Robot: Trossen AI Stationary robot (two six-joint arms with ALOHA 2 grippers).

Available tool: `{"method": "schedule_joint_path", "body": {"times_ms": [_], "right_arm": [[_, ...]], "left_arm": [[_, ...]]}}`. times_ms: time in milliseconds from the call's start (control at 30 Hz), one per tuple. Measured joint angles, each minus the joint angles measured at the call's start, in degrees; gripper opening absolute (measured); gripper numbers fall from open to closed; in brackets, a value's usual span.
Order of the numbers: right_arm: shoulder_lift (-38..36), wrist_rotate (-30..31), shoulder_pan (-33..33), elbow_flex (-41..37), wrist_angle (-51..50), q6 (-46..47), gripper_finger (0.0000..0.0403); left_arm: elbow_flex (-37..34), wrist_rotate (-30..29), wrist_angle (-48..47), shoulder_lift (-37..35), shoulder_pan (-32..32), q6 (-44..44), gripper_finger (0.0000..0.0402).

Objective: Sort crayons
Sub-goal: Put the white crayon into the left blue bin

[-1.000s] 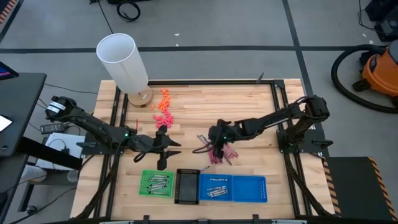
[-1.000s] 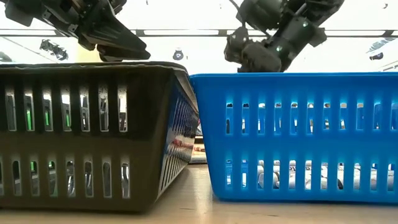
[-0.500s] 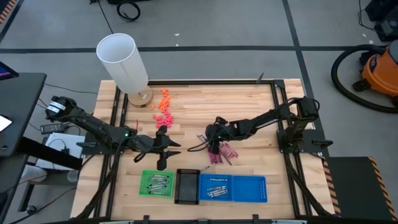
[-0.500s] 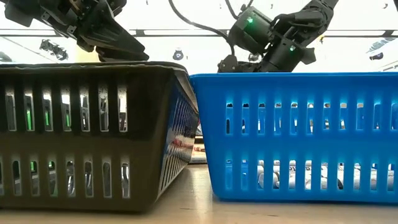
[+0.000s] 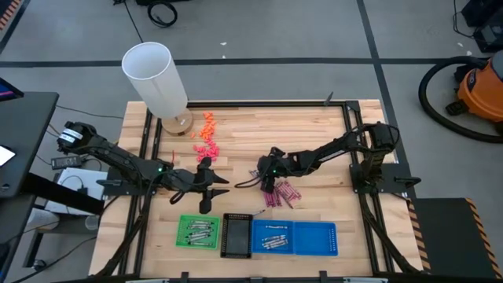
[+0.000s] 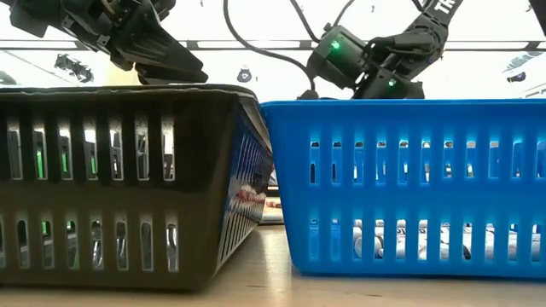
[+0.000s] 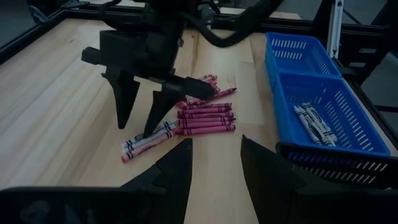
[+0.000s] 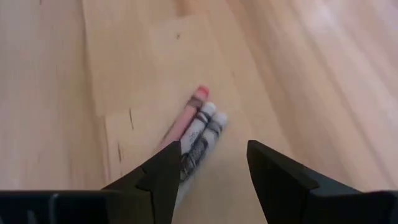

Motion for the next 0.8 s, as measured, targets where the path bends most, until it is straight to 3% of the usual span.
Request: {"method": "schedule_joint_path", "body": {"times_ms": [567,800], "right_arm": [[-0.24,-6.27,-5.62,0.21,-5.96,0.02,0.0190],[-0.45,-8.72,-6.45,0.31,-8.63,-2.69,0.0154]], "left_arm": [[0.00,-0.21,-0.47,0.00,-0.07,-0.01,0.0146],[0.00,0.04,-2.52,0.00,-0.07,-1.52,0.0146]]}}
